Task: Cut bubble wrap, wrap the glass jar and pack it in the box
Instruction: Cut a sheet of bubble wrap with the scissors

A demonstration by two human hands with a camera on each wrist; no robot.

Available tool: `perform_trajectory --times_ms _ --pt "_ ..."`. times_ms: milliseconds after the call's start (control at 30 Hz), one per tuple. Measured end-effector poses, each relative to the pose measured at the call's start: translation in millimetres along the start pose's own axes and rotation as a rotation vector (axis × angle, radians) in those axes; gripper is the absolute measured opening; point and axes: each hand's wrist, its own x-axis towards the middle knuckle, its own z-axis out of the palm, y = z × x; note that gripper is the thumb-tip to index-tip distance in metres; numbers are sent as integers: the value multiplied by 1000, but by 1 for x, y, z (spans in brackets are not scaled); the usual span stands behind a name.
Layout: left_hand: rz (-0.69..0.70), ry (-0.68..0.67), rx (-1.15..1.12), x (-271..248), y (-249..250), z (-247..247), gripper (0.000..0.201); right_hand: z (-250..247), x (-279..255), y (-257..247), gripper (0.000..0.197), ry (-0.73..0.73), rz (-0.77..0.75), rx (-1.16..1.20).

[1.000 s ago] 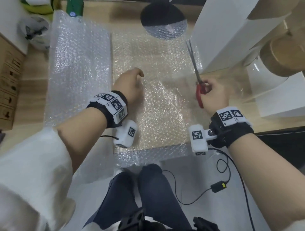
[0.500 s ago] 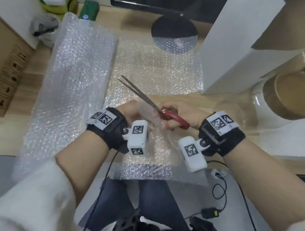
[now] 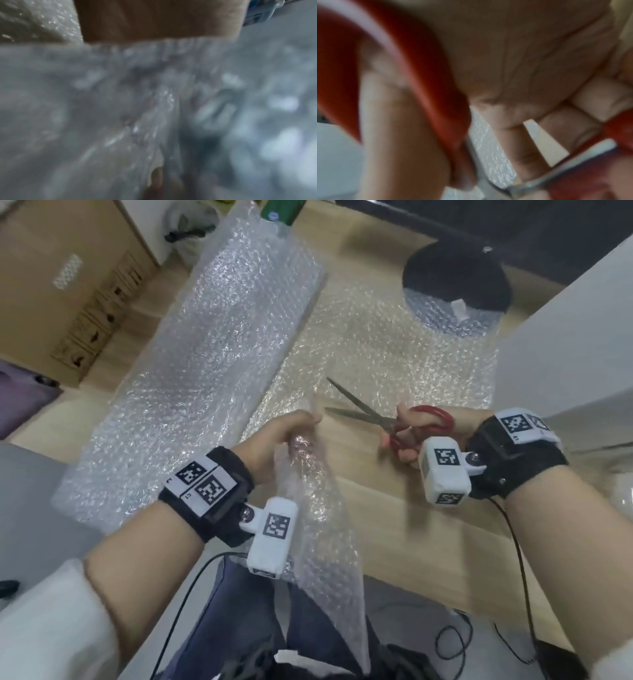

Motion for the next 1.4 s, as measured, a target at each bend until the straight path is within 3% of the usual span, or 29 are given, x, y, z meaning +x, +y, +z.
perform_trajectory --times_ms 67,167,267,367,433,533,633,733,867,1033,1100,1233,1400 --pt "27 20 130 -2 3 1 33 -1 7 -1 65 -3 25 -17" --pt "52 66 283 0 3 2 18 7 19 -8 62 -14 18 24" --pt "37 22 368 0 6 2 13 18 33 -23 61 -9 4 12" --pt "26 -25 373 1 9 0 38 28 41 -32 61 -6 -5 28" --pt "28 -61 401 4 11 0 41 30 43 -35 62 15 -19 38" --pt "19 -98 435 6 11 -2 21 38 43 -45 61 9 -50 -84" --pt "15 -93 448 5 12 -2 24 46 44 -58 59 39 -96 -245" --pt "8 -79 441 7 11 -2 32 52 48 -65 71 87 -133 -451" --pt "9 -82 417 9 9 -3 12 46 49 -70 57 158 -149 -553" --pt "8 -99 420 10 4 -7 30 40 54 -73 100 132 -175 -691" --pt "8 -118 471 10 4 -6 31 42 57 -75 103 86 -175 -663" --pt "4 -148 497 10 6 -5 18 47 67 -79 78 54 -197 -627" --pt "-17 -143 481 11 6 -5 21 50 66 -82 40 136 -176 -596"
